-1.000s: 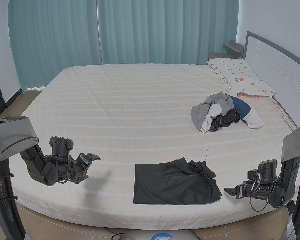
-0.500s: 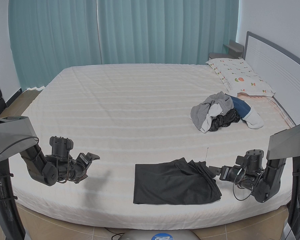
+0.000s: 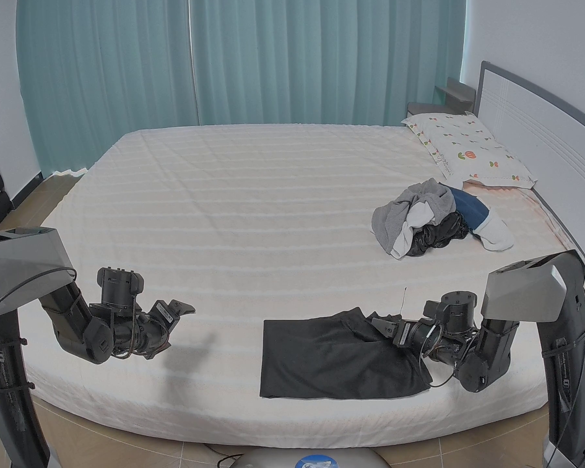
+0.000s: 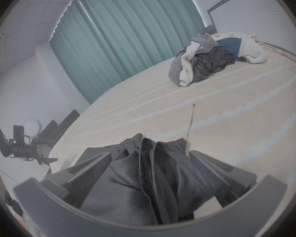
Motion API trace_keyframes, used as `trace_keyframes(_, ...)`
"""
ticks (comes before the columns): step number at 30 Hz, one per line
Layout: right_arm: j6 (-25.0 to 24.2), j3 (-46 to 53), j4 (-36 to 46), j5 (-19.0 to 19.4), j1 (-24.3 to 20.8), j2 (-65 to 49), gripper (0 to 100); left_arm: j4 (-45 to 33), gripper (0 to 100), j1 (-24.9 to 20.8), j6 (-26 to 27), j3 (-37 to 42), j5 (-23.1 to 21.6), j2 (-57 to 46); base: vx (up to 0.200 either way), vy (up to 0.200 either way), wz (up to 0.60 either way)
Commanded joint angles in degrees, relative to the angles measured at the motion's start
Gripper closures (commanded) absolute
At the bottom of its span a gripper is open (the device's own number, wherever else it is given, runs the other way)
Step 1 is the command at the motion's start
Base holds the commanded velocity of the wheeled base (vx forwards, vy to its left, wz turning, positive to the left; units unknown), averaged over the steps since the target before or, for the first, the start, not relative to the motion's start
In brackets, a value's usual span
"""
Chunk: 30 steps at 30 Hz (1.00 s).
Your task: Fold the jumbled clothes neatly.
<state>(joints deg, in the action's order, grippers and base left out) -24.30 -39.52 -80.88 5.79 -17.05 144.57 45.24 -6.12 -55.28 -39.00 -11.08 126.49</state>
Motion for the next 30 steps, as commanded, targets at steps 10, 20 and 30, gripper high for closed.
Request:
trace_keyframes(10, 2.7, -9.2, 7.9, 2.3, 0.4, 2.4, 100, 0.0, 0, -0.1, 0.0, 0.0, 0.2, 0.2, 0.0, 0.0, 0.0)
trace_keyframes(20, 1.3, -8.6, 7.2, 2.6, 3.4, 1.6, 100, 0.0, 0, -0.3, 0.0, 0.2, 0.2, 0.3, 0.0, 0.0, 0.0)
trace_keyframes(30, -3.0, -7.5, 7.2, 3.4, 6.9, 1.5, 100, 0.0, 0, -0.3, 0.1, 0.2, 0.2, 0.2, 0.0, 0.0, 0.0)
